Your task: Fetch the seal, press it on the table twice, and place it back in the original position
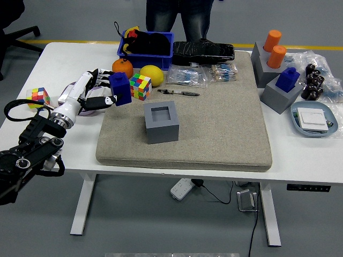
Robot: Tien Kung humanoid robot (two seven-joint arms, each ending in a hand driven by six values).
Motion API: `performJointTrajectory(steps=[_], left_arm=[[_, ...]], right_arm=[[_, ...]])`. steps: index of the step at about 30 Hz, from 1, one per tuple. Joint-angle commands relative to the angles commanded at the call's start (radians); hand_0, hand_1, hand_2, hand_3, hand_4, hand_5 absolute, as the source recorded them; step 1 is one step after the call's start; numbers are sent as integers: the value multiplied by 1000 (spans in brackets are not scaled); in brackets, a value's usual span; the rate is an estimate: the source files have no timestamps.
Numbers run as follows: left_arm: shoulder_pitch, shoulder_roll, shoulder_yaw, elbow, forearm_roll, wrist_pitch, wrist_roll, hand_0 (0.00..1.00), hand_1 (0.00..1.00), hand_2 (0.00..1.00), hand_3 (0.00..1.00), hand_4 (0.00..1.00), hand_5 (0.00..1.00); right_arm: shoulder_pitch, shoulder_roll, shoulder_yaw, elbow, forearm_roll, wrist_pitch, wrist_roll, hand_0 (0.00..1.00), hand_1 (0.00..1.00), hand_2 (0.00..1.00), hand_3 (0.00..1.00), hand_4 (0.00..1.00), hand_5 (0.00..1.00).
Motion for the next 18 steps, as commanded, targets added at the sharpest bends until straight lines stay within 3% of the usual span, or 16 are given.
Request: performJointTrajectory(steps=[9, 18], left_arm=[[66, -10, 39, 43, -39, 3, -7, 675, 538, 504, 624, 709, 2], [111, -58, 16, 55, -46, -1, -10, 674, 538, 501, 620, 705, 2]], right_arm=[[-2, 4, 4, 0, -2, 0, 0, 865, 779, 740, 744, 799, 567], [-1, 6, 7, 0, -2, 0, 0, 865, 780, 740, 744, 799, 568]])
